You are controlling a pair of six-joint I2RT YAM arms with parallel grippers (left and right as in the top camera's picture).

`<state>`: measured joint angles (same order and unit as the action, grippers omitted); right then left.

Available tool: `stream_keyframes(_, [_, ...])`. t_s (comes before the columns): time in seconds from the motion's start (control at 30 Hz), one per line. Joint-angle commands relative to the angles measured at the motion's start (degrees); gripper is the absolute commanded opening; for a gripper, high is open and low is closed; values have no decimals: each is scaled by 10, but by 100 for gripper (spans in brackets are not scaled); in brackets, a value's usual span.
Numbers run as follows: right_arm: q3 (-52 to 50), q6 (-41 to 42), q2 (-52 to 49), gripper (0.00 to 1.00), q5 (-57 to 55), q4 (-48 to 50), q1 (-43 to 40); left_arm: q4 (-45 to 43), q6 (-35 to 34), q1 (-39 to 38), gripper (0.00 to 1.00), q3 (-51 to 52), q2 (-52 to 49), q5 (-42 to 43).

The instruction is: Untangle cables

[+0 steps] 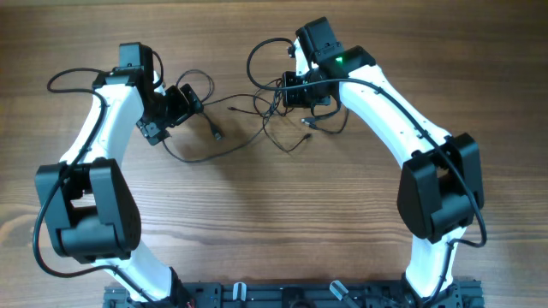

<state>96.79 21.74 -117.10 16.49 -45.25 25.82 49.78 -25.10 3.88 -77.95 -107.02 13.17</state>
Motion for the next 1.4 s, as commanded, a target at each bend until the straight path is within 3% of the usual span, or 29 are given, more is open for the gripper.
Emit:
stream_keyframes(0.0, [4,-7,3,4,19,0,2,0,9,0,100,3,8,3])
stream_keyframes(0.27, [4,-6,3,4,152,-17,6,0,9,0,100,3,8,3])
stream_keyframes(0.43, [2,-6,3,4,143,-44,31,0,9,0,100,3,8,3])
stream_keyframes(0.73, [-9,27,3,6,24,-74,77,1,7,0,100,3,8,3])
stream_keyframes(0.97, [-17,27,3,37,24,-50,73,0,7,0,100,3,8,19])
stream_keyframes(1.17, [-17,39,3,46,26,-50,44,-9,-14,-10,100,3,-2,20])
stream_keyframes(1.2, [-17,39,3,62,26,-50,39,-12,-17,-14,100,3,-7,20])
stream_keyframes(1.23, [-17,39,3,88,26,-49,36,-14,-17,-18,100,3,-13,20])
stream_keyframes(1.27, [-17,39,3,100,26,-48,34,-17,-17,-21,100,3,-17,20])
stream_keyframes(1.37, [-17,40,3,100,26,-47,33,-36,-23,-38,100,3,-31,20])
